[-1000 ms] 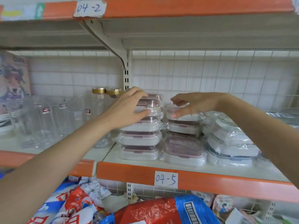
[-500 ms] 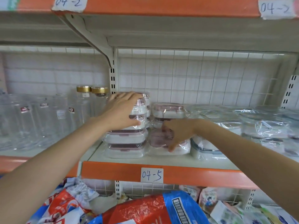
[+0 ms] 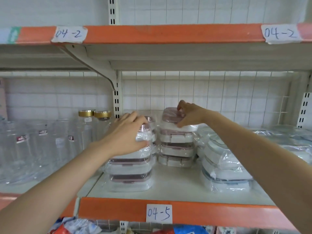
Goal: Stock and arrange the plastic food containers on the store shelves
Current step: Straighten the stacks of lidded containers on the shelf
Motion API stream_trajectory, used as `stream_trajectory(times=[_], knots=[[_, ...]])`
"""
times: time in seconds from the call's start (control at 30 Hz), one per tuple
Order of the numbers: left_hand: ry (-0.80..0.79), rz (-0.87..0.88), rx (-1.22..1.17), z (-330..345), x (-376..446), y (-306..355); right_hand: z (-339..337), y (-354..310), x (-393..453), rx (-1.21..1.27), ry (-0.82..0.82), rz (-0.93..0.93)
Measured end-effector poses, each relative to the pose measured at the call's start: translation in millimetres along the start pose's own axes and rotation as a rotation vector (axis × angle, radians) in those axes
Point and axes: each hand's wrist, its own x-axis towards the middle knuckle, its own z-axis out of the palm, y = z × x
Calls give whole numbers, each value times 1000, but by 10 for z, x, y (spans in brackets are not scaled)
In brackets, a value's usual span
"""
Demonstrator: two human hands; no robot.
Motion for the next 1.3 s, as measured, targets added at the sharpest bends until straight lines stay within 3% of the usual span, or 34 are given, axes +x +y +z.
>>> stream_trajectory(times=[0.3,0.4,0.5,0.7,0.83,0.9,1.07,1.2,1.3], knots=[[-2,-50,152,-14,108,178,218,154,112,-67,-44,5],[130,-42,130,-28,134,332,103,273,-102,31,37,-34],[215,56,-55,27,189,650,0,453,-374,18,75,-51],[-59,133,-410,296,546,1443,-138,871,-1008,-7,-1,49],[-253,146,-435,483,755,1755,-139,1025,-1356,29,105,66],[-282,155,-389,537,800,1814,-137,1042,-1433,41,113,74],[-228,68,-528,427,760,1608,-125,1036,-1456,68,85,52],[-156,0,-413,194,564,1168,-71,1053,-1413,35,33,4],[-304,11,-270,59,383,919,1,1027,-1364,37,-15,-25]])
